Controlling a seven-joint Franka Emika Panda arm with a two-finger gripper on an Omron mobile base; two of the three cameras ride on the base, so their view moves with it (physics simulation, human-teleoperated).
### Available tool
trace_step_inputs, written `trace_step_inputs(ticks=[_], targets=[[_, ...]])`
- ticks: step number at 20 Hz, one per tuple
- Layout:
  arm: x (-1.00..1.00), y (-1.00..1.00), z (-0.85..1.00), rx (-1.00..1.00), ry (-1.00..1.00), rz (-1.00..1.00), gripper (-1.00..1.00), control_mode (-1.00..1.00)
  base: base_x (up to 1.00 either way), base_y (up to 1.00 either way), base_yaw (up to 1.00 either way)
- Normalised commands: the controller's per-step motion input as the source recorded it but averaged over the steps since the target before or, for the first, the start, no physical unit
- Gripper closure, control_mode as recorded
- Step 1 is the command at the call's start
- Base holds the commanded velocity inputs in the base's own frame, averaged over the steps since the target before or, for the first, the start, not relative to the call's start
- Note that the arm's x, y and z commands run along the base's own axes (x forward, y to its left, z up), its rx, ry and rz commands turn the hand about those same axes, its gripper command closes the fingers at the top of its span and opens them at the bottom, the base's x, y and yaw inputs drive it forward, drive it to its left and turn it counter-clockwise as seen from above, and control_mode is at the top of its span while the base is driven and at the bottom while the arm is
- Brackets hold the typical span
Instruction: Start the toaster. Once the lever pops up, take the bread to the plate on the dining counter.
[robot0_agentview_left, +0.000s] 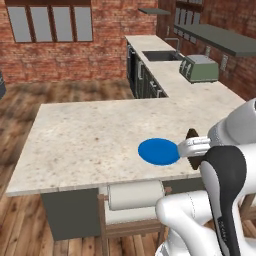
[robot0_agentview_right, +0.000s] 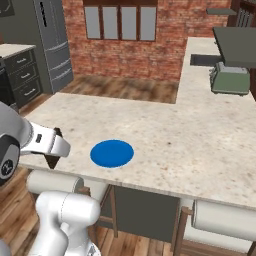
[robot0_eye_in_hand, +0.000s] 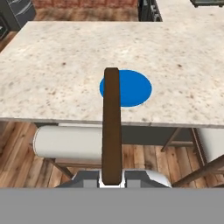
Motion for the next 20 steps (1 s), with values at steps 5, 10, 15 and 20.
trace_step_inputs(ticks=[5, 10, 15, 20], targets=[[0.68, -0.5, 0.0, 0.02, 0.0, 0.06, 1.0, -1.0, 0.0, 0.0, 0.0], [0.84, -0.51, -0.07, 0.02, 0.01, 0.1, 1.0, -1.0, 0.0, 0.0, 0.0], [0.75, -0.13, -0.22, 0.0, 0.01, 0.09, 1.0, -1.0, 0.0, 0.0, 0.0], [0.61, 0.0, -0.42, 0.0, 0.01, 0.01, 1.0, -1.0, 0.0, 0.0, 0.0]])
